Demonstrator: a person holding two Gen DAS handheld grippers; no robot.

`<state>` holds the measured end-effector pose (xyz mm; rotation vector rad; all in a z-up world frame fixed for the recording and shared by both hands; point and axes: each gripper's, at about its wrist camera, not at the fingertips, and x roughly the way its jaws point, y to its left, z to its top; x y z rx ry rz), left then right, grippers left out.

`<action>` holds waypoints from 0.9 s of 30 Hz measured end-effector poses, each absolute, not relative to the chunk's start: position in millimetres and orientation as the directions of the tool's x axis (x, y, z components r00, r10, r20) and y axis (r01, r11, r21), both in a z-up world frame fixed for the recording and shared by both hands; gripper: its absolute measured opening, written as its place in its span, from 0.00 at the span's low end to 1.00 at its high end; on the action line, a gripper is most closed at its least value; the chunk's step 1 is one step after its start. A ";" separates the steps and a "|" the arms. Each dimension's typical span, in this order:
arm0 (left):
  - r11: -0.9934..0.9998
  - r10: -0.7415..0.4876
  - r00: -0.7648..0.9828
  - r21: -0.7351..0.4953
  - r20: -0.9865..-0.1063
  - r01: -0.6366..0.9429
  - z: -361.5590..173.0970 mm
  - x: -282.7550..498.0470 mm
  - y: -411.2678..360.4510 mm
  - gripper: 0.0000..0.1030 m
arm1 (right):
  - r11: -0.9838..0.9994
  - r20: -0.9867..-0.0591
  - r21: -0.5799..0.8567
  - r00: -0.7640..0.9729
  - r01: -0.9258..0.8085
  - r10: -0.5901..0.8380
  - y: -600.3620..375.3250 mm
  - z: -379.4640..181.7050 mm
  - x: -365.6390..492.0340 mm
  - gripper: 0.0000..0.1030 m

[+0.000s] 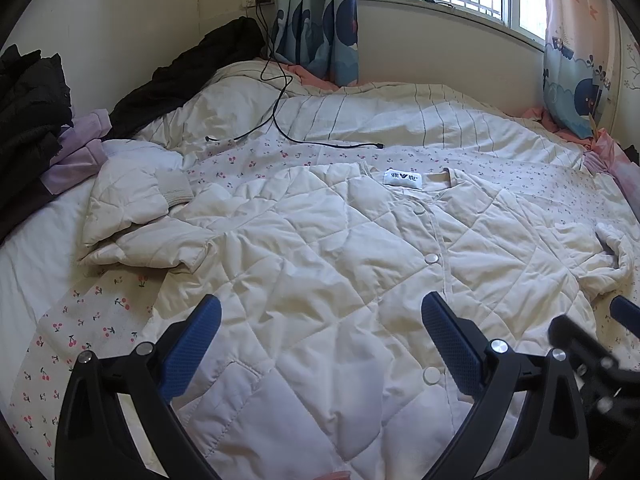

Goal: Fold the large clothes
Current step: 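Grasp the ribbed cuff of the jacket sleeve with the right gripper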

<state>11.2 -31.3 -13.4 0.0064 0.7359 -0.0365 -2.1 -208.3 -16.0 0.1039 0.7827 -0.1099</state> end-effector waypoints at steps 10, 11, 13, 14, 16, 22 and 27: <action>0.998 -0.055 0.707 -0.031 -0.705 0.047 -16.1 18.4 -32.8 0.93 | 0.906 -0.695 -0.146 0.611 0.398 -0.380 -385.6 3.6 51.5 0.93; 0.999 -0.050 0.706 -0.025 -0.706 0.046 -17.0 18.9 -34.7 0.93 | 0.889 -0.700 -0.169 0.583 0.425 -0.412 -404.1 1.4 58.3 0.93; 0.999 -0.039 0.703 -0.008 -0.710 0.048 -20.6 21.1 -40.2 0.93 | 0.849 -0.735 -0.244 0.481 0.469 -0.477 -453.7 -12.5 83.3 0.93; 0.999 -0.031 0.699 0.005 -0.714 0.049 -22.8 22.1 -42.8 0.93 | 0.831 -0.743 -0.292 0.435 0.474 -0.509 -471.7 -21.6 93.3 0.93; 0.998 -0.018 0.696 0.025 -0.718 0.051 -26.8 23.7 -46.7 0.93 | 0.782 -0.751 -0.397 0.320 0.480 -0.578 -504.0 -45.9 107.6 0.93; 0.998 -0.011 0.686 0.031 -0.728 0.050 -31.8 25.8 -47.5 0.93 | 0.665 -0.823 0.036 0.400 0.746 -0.404 -594.6 -66.2 -7.4 0.93; 0.999 -0.017 0.683 0.021 -0.731 0.047 -32.7 26.0 -45.7 0.93 | 0.520 -0.800 0.424 0.575 0.742 -0.168 -600.4 -94.4 -114.2 0.93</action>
